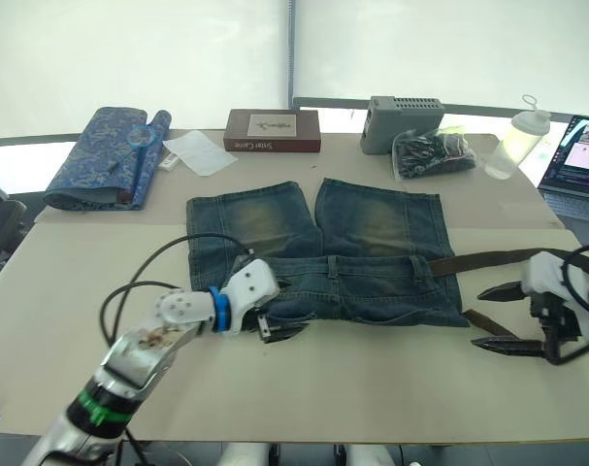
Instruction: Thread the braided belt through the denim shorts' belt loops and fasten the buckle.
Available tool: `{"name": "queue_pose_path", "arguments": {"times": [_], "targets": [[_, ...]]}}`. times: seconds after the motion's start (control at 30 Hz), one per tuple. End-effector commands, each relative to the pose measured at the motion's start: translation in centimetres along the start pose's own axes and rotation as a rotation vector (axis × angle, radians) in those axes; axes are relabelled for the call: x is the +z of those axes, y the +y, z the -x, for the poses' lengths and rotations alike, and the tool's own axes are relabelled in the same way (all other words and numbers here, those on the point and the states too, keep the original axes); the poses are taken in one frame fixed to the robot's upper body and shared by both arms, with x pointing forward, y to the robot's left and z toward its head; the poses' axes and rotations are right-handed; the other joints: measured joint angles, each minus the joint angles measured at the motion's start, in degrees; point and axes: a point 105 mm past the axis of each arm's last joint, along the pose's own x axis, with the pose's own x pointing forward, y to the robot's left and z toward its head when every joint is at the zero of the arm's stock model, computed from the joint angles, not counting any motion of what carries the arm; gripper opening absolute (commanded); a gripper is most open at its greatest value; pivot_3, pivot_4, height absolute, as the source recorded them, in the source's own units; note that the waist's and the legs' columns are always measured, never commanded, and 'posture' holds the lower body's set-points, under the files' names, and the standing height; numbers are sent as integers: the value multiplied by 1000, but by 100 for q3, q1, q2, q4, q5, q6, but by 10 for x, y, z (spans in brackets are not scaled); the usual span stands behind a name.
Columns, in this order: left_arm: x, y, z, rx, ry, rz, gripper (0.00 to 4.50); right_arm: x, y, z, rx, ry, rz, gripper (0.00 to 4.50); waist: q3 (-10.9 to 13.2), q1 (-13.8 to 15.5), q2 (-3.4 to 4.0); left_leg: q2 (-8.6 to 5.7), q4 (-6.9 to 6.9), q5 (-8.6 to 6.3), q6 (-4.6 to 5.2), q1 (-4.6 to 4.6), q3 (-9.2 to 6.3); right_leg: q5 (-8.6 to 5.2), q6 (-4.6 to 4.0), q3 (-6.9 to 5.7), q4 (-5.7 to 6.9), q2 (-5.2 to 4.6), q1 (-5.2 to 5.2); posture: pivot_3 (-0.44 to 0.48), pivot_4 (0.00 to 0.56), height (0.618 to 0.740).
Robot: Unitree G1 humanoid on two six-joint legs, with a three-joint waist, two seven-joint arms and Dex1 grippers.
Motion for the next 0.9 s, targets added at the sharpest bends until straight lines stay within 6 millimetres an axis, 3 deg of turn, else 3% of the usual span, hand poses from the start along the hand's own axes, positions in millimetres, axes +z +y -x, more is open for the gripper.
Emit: {"name": "queue_pose_path", "arguments": {"times": [0.03, 0.23, 0.37, 0.5, 0.7, 0.77, 0.9], "targets": [[2, -1, -19, -58, 34, -63, 4427, 27, 10, 14, -65, -131, 92, 4491, 1, -29, -1, 0, 0, 0, 0, -1, 2, 0, 0, 4, 1, -1, -3, 0, 150, 740], [-2, -3, -43, -151, 87, -95, 4427, 46, 27, 16, -99, -374, 14, 4491, 3, -67, -5, 2, 7, 1, 1, 11, 9, 1, 3, 25, 2, 2, 4, 0, 150, 740], [-20, 0, -50, -176, 167, -148, 4427, 41, 38, 6, -54, -363, -45, 4491, -1, -33, -5, 2, 16, 10, 9, 20, 10, 7, 13, 32, 6, 1, 16, 0, 150, 740], [-27, 4, -50, -174, 187, -167, 3223, 39, 38, 2, -79, -361, -17, 4500, -1, -33, -5, 2, 34, 14, 17, 21, 16, 16, 34, 34, 2, -2, 23, 0, 150, 740], [-35, 6, -40, -167, 195, -163, 487, 33, 38, -2, -105, -341, -34, 4500, -2, -34, -5, 3, 40, 14, 18, 19, 18, 21, 32, 37, 2, -9, 19, 0, 150, 740], [-35, 4, -37, -173, 191, -138, 95, 30, 38, -4, -105, -329, -37, 4500, -2, -36, -5, 3, 40, 14, 18, 18, 17, 24, 28, 37, 2, -9, 19, 0, 150, 740], [-33, -6, -28, -184, 178, -25, 87, 29, 35, -7, -106, -321, -34, 4500, -3, -109, -4, 7, 39, 13, 19, 18, 21, 22, 27, 40, 3, -7, 12, 0, 150, 740]]}}
